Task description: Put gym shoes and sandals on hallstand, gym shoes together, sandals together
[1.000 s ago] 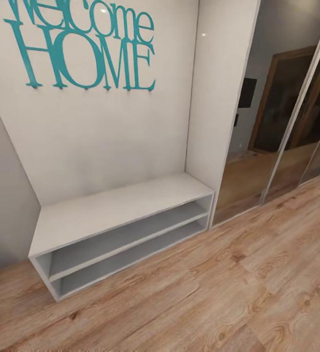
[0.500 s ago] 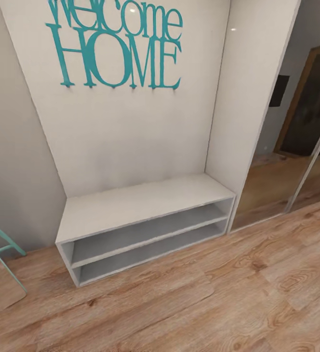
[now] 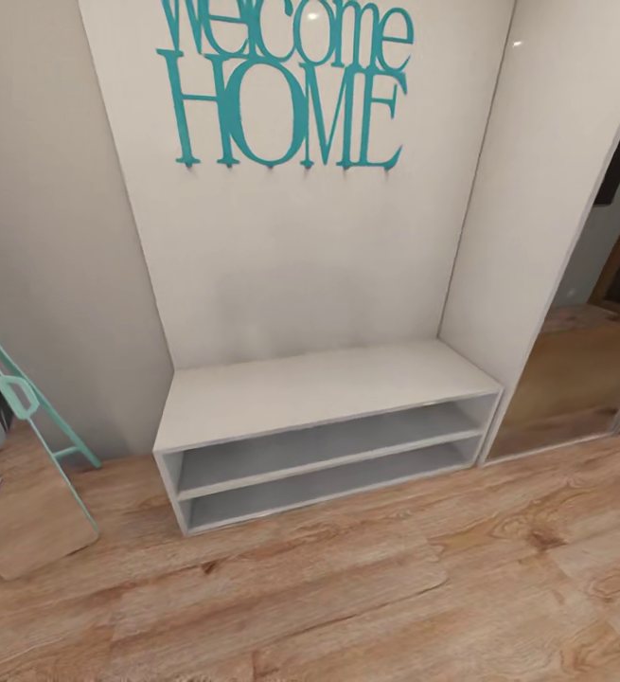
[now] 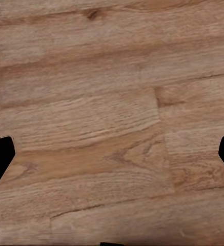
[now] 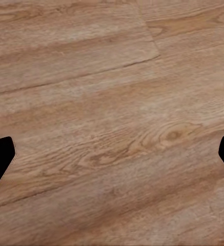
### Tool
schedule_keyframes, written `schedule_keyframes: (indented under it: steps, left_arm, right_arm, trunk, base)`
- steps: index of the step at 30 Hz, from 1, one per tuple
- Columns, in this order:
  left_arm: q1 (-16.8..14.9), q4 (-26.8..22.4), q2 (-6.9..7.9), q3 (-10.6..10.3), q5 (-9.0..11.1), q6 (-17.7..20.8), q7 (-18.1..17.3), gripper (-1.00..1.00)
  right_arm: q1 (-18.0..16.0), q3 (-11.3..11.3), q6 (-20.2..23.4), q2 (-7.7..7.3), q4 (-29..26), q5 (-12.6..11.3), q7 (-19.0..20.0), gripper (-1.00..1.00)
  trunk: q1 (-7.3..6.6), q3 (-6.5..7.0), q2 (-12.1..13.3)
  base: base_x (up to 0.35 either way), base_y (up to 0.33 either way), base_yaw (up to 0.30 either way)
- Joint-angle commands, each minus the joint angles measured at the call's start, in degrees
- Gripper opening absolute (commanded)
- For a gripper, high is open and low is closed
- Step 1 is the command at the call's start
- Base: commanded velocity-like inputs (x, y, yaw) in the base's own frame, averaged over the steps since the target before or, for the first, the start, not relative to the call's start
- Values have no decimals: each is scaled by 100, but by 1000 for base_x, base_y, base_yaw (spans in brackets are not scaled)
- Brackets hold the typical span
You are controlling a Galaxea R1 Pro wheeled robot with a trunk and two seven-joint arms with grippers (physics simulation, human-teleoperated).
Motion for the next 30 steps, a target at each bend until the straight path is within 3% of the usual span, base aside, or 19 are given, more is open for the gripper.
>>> schedule_keyframes:
  steps: [1,30]
  left_arm:
    - [-5,7,-1,-2,41,-17,-9,100]
    - [-5,7,6,-2,40,-17,-9,100]
  right_arm:
    - [-2,3,-17,0,2,4,-16,100]
    - [-2,12,-23,8,2,8,-16,100]
  trunk:
    - [0,-8,-3]
    - [0,-93,-3]
  base:
    - [0,0,267]
    - [0,0,267]
